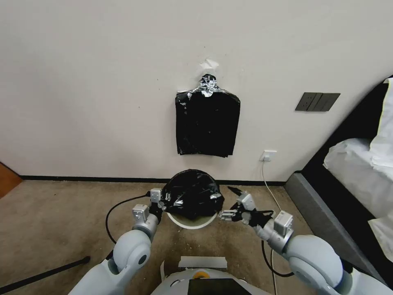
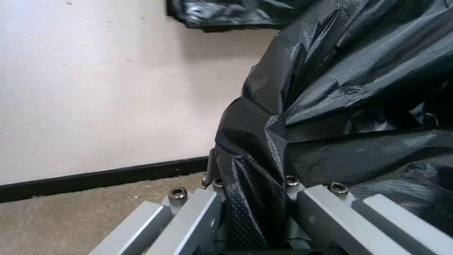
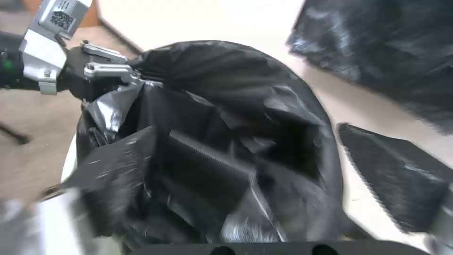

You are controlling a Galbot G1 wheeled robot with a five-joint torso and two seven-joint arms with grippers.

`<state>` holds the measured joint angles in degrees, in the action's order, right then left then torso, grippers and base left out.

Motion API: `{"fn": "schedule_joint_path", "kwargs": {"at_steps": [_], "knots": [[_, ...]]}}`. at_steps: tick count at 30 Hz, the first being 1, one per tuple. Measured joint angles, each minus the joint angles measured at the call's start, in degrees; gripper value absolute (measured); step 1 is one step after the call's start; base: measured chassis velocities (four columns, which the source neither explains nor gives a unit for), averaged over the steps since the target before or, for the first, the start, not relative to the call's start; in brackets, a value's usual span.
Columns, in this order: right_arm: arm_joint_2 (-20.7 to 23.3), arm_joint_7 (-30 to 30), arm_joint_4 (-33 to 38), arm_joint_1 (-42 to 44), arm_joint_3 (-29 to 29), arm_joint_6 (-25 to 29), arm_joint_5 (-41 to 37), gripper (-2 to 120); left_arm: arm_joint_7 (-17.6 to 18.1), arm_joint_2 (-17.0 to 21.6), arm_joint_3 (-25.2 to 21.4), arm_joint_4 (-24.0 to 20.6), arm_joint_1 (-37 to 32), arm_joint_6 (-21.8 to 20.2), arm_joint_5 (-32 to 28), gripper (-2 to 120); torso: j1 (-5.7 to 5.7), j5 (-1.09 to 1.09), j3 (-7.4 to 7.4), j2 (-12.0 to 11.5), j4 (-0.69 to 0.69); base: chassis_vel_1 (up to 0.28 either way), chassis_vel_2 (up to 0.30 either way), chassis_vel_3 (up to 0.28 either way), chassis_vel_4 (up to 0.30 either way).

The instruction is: Place a trash bag onto the trash bin.

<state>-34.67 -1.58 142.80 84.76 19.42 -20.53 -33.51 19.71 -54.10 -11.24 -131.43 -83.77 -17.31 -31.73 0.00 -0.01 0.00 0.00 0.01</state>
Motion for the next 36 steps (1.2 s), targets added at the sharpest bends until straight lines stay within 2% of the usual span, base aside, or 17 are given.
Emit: {"fn": "schedule_joint_path", "kwargs": {"at_steps": [1,5,7,10,12,13,16,17,22,24,25,26,28,31,32,35,36], "knots": [[0.0,0.0,0.0,0.0,0.0,0.0,0.0,90,0.0,0.0,0.0,0.0,0.0,0.0,0.0,2,0.0,0.0,0.0,0.0,0.0,0.0,0.0,0.0,0.0],[0.6,-0.4,-0.8,-0.1,-0.3,-1.5,-1.7,77,-0.5,-0.5,0.0,-0.4,-0.8,0.2,0.6,2,0.0,0.0,0.0,0.0,-0.02,0.0,0.0,0.0,0.0],[1.1,-0.6,-1.5,-0.1,-0.5,-2.2,-2.1,66,-1.1,-0.8,-0.1,-0.6,-1.4,0.4,1.0,2,0.0,0.01,0.0,0.0,-0.02,0.0,0.0,0.0,0.0],[1.6,-0.8,-1.9,-0.1,-0.5,-2.6,-2.4,58,-1.4,-0.8,-0.2,-0.8,-1.8,0.6,1.2,2,0.0,0.01,0.0,0.0,-0.01,0.0,0.0,0.0,0.0],[2.3,-0.9,-2.0,0.0,-0.5,-3.1,-2.9,47,-1.7,-0.9,-0.3,-1.0,-1.9,0.7,1.5,2,0.0,0.01,0.0,0.0,-0.01,0.0,0.0,0.0,0.0],[2.3,-0.9,-2.0,0.0,-0.5,-3.1,-2.9,47,-1.7,-0.9,-0.3,-1.0,-1.9,0.7,1.5,2,0.0,0.01,0.0,0.0,-0.01,0.0,0.0,0.0,0.0],[2.9,-1.3,-2.0,0.0,-0.5,-3.9,-3.5,32,-1.7,-0.9,-0.3,-1.3,-1.7,0.7,1.5,2,0.0,0.01,0.0,0.0,-0.01,0.0,0.0,0.0,0.0],[2.9,-1.3,-2.0,0.0,-0.5,-3.9,-3.5,32,-1.7,-0.9,-0.3,-1.3,-1.7,0.7,1.5,2,0.0,0.01,0.0,0.0,-0.01,0.0,0.0,0.0,0.0],[3.2,-1.9,-1.5,0.3,-0.6,-3.4,-3.5,13,-1.5,-0.9,-0.4,-1.3,-1.5,0.7,1.5,2,0.0,0.01,0.0,0.0,-0.01,0.0,0.0,0.0,0.0],[3.2,-1.9,-1.4,0.3,-0.6,-3.0,-3.3,10,-1.4,-0.9,-0.4,-1.3,-1.5,0.7,1.4,2,0.0,0.0,0.0,0.0,-0.01,0.0,0.0,0.0,0.0],[3.1,-2.1,-1.2,0.8,-0.5,-1.4,-1.9,3,-1.1,-1.2,-0.5,-1.3,-1.5,0.7,1.1,2,0.0,0.01,0.0,0.0,-0.01,0.0,0.0,0.0,0.0],[3.1,-2.6,-1.0,1.6,-0.2,0.2,-0.5,0,-0.3,-1.4,-0.6,-1.3,-1.2,0.4,0.2,2,0.0,0.01,0.0,0.0,0.0,0.0,0.0,0.0,0.0],[3.1,-2.9,-0.9,2.1,0.0,0.9,0.1,0,0.0,-1.5,-0.7,-1.3,-1.1,0.1,-0.3,2,0.0,0.0,0.0,0.0,0.0,0.0,0.0,0.0,0.0],[2.9,-7.4,-0.9,7.7,0.8,8.9,7.3,0,3.7,-2.3,-1.6,-2.1,0.4,-2.7,-7.0,2,0.0,0.0,0.0,0.0,-0.02,0.0,0.0,0.0,0.0],[2.9,-7.4,-0.9,7.7,0.8,8.9,7.3,0,3.7,-2.3,-1.6,-2.1,0.4,-2.7,-7.0,2,0.0,0.0,0.0,0.0,-0.02,0.0,0.0,0.0,0.0],[2.7,-15.5,-3.4,11.4,1.0,20.1,14.6,0,7.1,-2.7,-3.1,-3.6,0.8,-5.1,-15.2,2,0.0,0.0,0.0,0.0,-0.02,0.0,0.0,0.0,0.0],[2.7,-15.5,-3.4,11.4,1.0,20.1,14.6,0,7.1,-2.7,-3.1,-3.6,0.8,-5.1,-15.2,2,0.0,0.0,0.0,0.0,-0.02,0.0,0.0,0.0,0.0]]}}
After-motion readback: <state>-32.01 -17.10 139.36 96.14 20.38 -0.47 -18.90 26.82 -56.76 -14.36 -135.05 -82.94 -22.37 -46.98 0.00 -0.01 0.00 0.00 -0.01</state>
